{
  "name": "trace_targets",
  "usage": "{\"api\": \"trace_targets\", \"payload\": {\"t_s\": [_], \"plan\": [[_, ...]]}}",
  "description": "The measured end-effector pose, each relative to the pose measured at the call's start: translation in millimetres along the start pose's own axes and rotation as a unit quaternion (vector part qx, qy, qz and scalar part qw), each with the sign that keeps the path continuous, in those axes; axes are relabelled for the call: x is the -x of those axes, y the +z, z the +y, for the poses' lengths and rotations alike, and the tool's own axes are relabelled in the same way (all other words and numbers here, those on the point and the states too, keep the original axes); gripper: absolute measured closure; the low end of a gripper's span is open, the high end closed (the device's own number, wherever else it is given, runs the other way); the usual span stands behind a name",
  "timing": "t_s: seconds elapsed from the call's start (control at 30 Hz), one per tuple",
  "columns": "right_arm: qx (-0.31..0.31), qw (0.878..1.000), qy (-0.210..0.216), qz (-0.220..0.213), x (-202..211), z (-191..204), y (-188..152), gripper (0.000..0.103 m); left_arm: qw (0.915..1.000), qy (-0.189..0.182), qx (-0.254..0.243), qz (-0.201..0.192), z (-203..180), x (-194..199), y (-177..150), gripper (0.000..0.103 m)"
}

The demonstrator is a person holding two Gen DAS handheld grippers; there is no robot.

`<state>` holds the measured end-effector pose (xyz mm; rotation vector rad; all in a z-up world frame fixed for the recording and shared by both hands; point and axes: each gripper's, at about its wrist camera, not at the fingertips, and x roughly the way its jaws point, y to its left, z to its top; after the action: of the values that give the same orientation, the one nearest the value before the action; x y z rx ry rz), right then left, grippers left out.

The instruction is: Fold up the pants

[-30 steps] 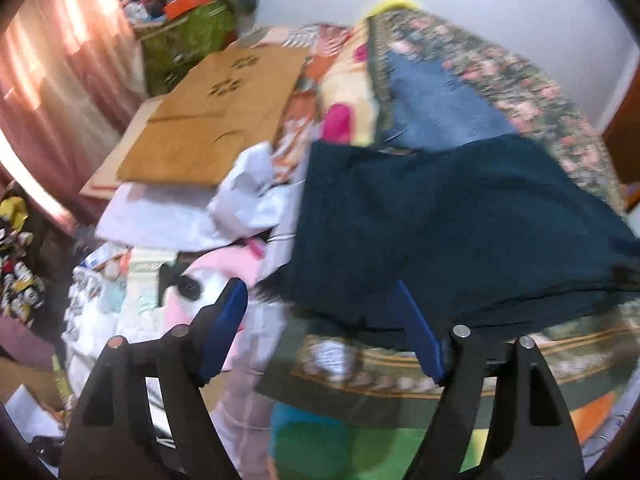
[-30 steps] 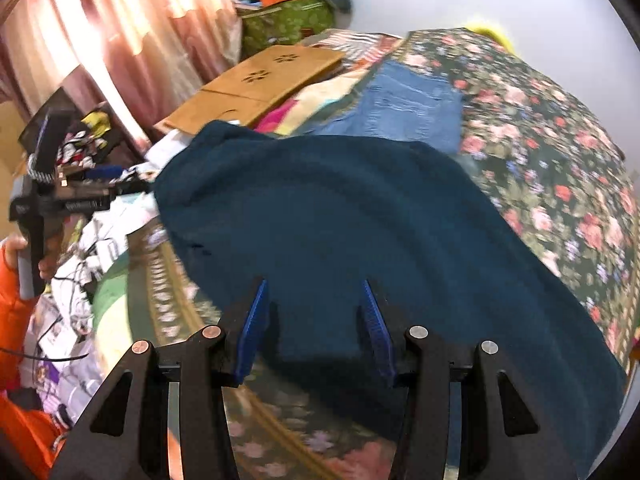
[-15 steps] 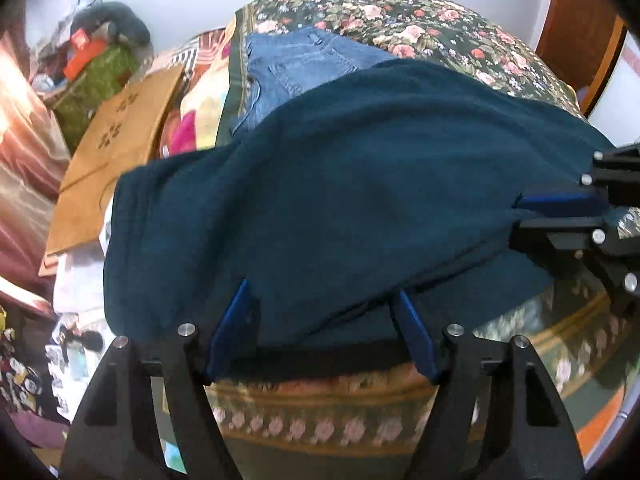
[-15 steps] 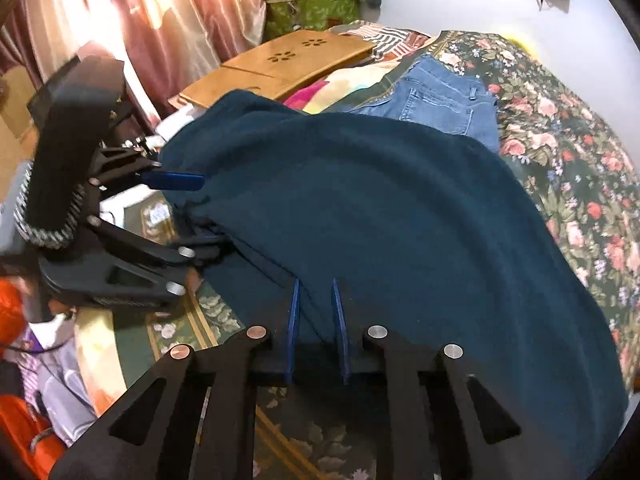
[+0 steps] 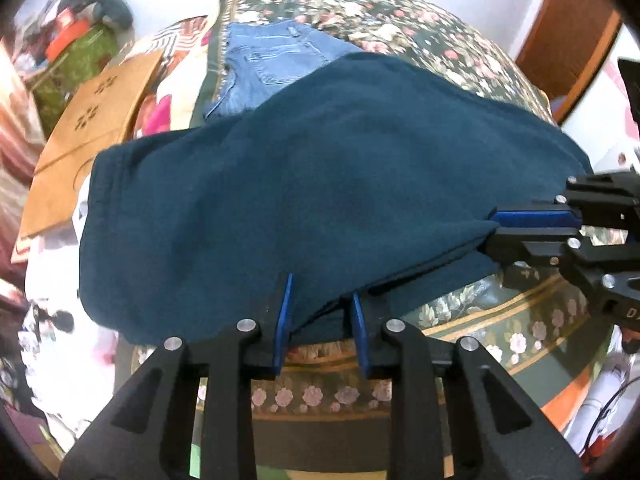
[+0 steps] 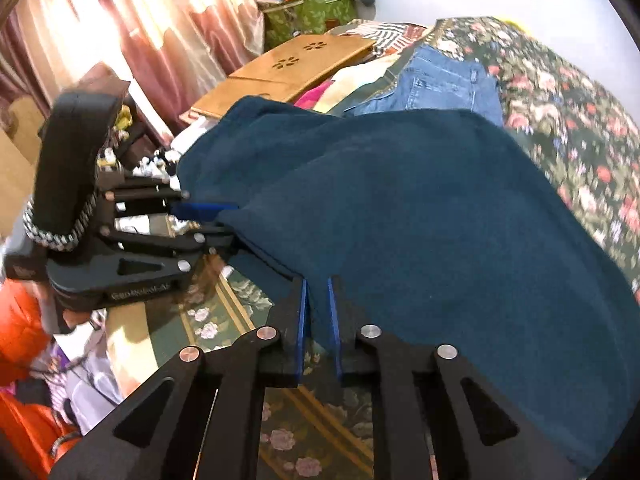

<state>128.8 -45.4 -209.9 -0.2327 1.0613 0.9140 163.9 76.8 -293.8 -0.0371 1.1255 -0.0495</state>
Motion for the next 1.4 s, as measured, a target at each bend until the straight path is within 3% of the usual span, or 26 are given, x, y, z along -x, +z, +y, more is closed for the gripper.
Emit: {"api": "trace_targets", "payload": {"t_s": [0.17,0.23,0.37,0.47,0.67,0.73,0.9,1.03,1.17,1.23,1.4], "plan": [[-0.035,0.999,0.0,-0.018,30,-18,-2,0.083,0.9999,-0.006,0.014,0.0,4,20,9,0.073],[-0.045,0.998,-0.025,-0.038,54,-35,-10,0.068,0.9997,-0.007,0.02,-0.014,4,34,15,0.073],[-0.089,0.989,-0.082,-0.082,104,-85,-37,0.067,0.9973,-0.019,0.056,-0.043,2,55,41,0.059],[-0.135,0.976,-0.137,-0.105,143,-136,-66,0.067,0.9966,-0.001,0.062,-0.054,-9,54,67,0.053],[-0.239,0.932,-0.248,-0.113,209,-245,-135,0.067,0.9974,0.029,0.051,-0.043,-42,23,118,0.044],[-0.277,0.912,-0.283,-0.107,224,-287,-161,0.067,0.9977,0.038,0.045,-0.035,-54,6,133,0.043],[-0.362,0.867,-0.331,-0.085,230,-369,-206,0.067,0.9987,0.046,0.024,-0.004,-83,-36,155,0.042],[-0.4,0.854,-0.324,-0.075,211,-411,-224,0.067,0.9978,0.062,-0.006,0.024,-102,-66,155,0.042],[-0.418,0.862,-0.284,-0.051,186,-441,-232,0.066,0.9966,0.071,-0.019,0.035,-111,-81,148,0.04],[-0.429,0.871,-0.238,-0.036,169,-450,-236,0.065,0.9965,0.076,-0.015,0.029,-111,-80,148,0.036],[-0.44,0.873,-0.197,-0.068,178,-447,-249,0.068,0.9967,0.076,0.002,0.029,-110,-82,149,0.035]]}}
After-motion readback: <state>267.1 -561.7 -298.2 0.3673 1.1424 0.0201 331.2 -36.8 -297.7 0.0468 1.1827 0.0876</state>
